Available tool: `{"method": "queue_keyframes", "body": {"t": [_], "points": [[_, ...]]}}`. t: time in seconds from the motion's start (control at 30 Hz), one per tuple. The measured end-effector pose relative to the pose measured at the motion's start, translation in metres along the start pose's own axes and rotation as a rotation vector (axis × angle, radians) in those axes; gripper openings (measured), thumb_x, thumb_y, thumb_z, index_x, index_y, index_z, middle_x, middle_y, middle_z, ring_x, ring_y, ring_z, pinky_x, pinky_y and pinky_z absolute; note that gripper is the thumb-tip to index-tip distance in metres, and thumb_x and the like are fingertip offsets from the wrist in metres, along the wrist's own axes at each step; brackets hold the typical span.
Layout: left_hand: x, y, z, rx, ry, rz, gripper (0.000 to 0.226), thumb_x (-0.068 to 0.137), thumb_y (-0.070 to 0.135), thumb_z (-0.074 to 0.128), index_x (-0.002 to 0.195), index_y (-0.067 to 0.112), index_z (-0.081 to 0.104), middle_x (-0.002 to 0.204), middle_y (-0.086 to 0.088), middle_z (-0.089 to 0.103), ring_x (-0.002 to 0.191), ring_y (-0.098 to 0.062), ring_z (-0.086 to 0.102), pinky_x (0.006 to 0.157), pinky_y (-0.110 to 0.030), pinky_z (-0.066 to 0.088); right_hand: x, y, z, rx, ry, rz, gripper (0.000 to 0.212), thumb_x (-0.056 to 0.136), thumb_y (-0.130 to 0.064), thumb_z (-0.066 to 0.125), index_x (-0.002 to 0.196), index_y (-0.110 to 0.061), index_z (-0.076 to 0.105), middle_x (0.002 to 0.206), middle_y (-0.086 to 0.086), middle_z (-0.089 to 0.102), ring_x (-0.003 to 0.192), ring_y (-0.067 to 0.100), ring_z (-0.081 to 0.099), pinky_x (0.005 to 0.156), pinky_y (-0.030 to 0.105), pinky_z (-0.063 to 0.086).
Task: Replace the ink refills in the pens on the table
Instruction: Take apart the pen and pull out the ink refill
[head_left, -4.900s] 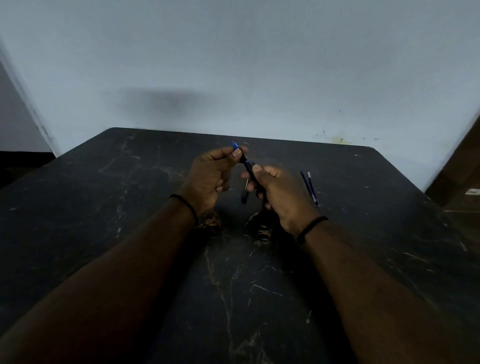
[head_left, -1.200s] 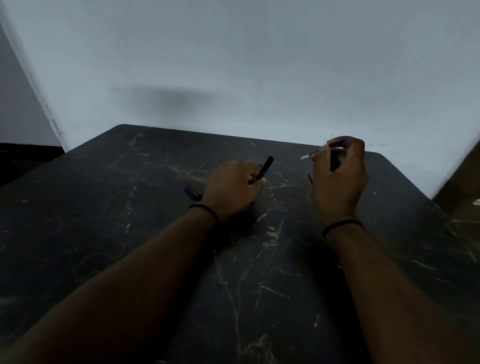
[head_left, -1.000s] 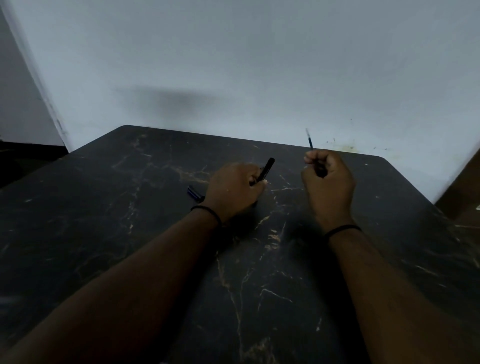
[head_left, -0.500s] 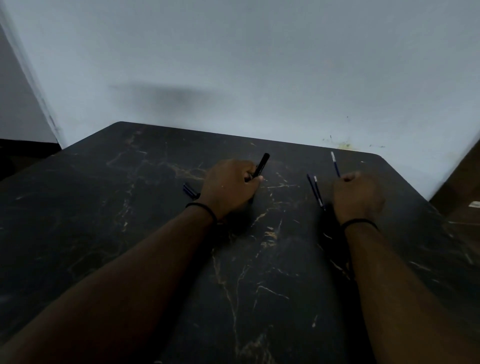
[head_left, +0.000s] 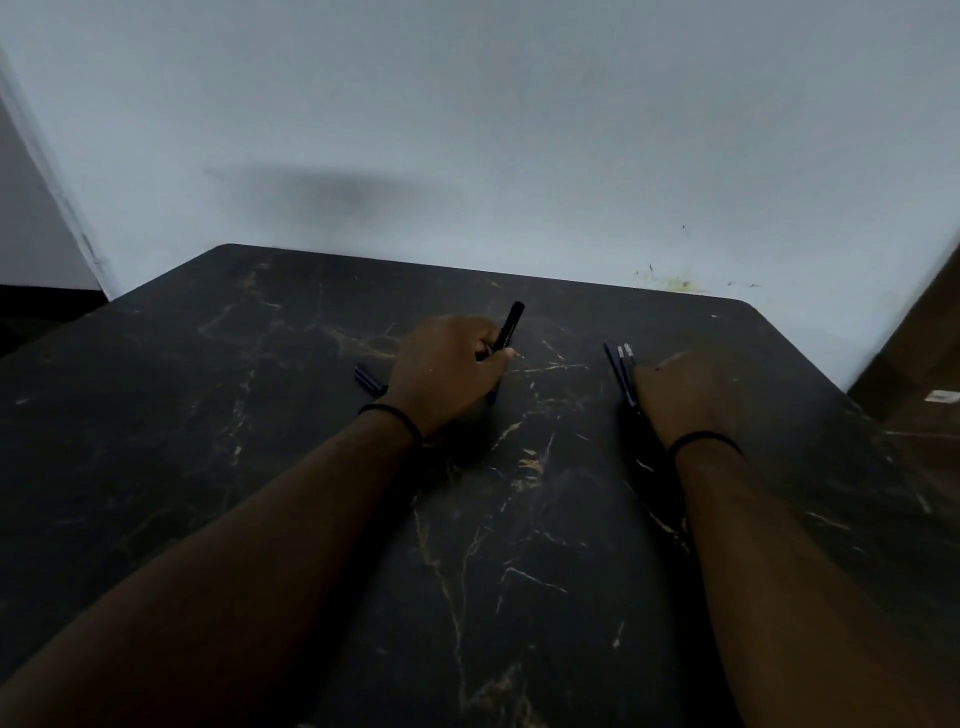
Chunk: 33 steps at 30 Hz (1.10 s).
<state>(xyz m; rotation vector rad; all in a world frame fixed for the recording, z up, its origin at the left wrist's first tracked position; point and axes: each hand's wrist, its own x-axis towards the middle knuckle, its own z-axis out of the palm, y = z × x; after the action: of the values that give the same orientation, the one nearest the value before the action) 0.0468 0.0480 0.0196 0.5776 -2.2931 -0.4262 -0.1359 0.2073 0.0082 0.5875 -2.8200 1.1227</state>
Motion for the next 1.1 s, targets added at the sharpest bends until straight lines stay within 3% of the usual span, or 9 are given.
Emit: {"method": "queue_keyframes", "body": {"t": [0.1, 0.23, 0.33, 0.47, 0.63, 0.8, 1.03, 1.1], "points": [[0.0, 0.0, 0.001, -0.019, 0.001, 0.002, 0.048, 0.086, 0.029, 0.072, 0.054, 0.034, 0.036, 0.049, 0.015, 0.039, 0.046, -0.002, 0.039, 0.049, -0.02, 0.028, 0.001, 0.0, 0.001, -0.003, -0.001, -0.017, 0.031, 0.087, -0.025, 0.058, 0.059, -0.012, 0.051, 0.07, 0.012, 0.057, 0.079, 0.036, 0.063, 0.065, 0.032, 0.042], [0.0, -0.001, 0.0, -0.027, 0.001, 0.003, 0.049, 0.086, 0.029, 0.072, 0.053, 0.035, 0.036, 0.048, 0.016, 0.038, 0.045, -0.001, 0.038, 0.048, -0.019, 0.026, 0.0, 0.0, 0.003, 0.04, -0.057, -0.027, 0.027, 0.088, -0.025, 0.055, 0.063, -0.016, 0.049, 0.082, 0.016, 0.063, 0.086, 0.037, 0.064, 0.071, 0.036, 0.045], [0.0, -0.001, 0.0, -0.038, 0.0, 0.007, 0.05, 0.086, 0.028, 0.071, 0.053, 0.034, 0.034, 0.048, 0.015, 0.036, 0.045, -0.001, 0.036, 0.049, -0.02, 0.027, 0.001, 0.0, 0.002, 0.003, -0.051, -0.037, 0.033, 0.086, -0.018, 0.056, 0.055, -0.014, 0.045, 0.063, 0.006, 0.051, 0.07, 0.03, 0.054, 0.064, 0.034, 0.044], [0.0, -0.001, 0.0, -0.037, -0.006, -0.002, 0.048, 0.086, 0.029, 0.071, 0.053, 0.033, 0.036, 0.049, 0.014, 0.039, 0.046, -0.002, 0.038, 0.05, -0.021, 0.029, 0.0, -0.001, 0.001, 0.024, -0.019, -0.045, 0.031, 0.081, -0.013, 0.059, 0.052, -0.012, 0.048, 0.061, 0.011, 0.054, 0.064, 0.032, 0.057, 0.059, 0.035, 0.044], [0.0, -0.001, -0.001, -0.027, 0.004, 0.003, 0.05, 0.085, 0.028, 0.072, 0.053, 0.033, 0.035, 0.048, 0.015, 0.038, 0.046, -0.001, 0.037, 0.049, -0.021, 0.027, -0.002, -0.003, 0.0, -0.024, -0.027, -0.074, 0.023, 0.081, -0.021, 0.059, 0.064, -0.007, 0.066, 0.076, 0.016, 0.067, 0.076, 0.039, 0.065, 0.071, 0.041, 0.056], [-0.001, 0.0, -0.001, -0.019, 0.005, 0.006, 0.05, 0.086, 0.028, 0.072, 0.053, 0.034, 0.035, 0.048, 0.016, 0.038, 0.046, -0.001, 0.038, 0.048, -0.02, 0.026, -0.001, -0.004, 0.003, -0.029, -0.067, -0.096, 0.036, 0.086, -0.028, 0.061, 0.056, -0.009, 0.06, 0.06, 0.011, 0.059, 0.062, 0.032, 0.061, 0.058, 0.033, 0.048], [-0.001, 0.0, -0.002, -0.027, 0.013, 0.013, 0.052, 0.085, 0.026, 0.072, 0.052, 0.033, 0.033, 0.047, 0.015, 0.036, 0.045, -0.001, 0.036, 0.048, -0.02, 0.025, -0.012, -0.014, 0.007, -0.055, -0.094, -0.133, 0.023, 0.081, -0.027, 0.062, 0.076, -0.007, 0.072, 0.076, 0.017, 0.068, 0.075, 0.037, 0.066, 0.072, 0.043, 0.058], [-0.001, 0.0, -0.002, -0.028, 0.005, 0.014, 0.051, 0.085, 0.027, 0.072, 0.053, 0.033, 0.034, 0.048, 0.014, 0.037, 0.046, -0.002, 0.037, 0.049, -0.02, 0.027, -0.012, -0.015, 0.009, -0.07, -0.095, -0.139, 0.025, 0.085, -0.028, 0.061, 0.079, -0.006, 0.072, 0.078, 0.016, 0.067, 0.076, 0.036, 0.066, 0.071, 0.039, 0.056]]}}
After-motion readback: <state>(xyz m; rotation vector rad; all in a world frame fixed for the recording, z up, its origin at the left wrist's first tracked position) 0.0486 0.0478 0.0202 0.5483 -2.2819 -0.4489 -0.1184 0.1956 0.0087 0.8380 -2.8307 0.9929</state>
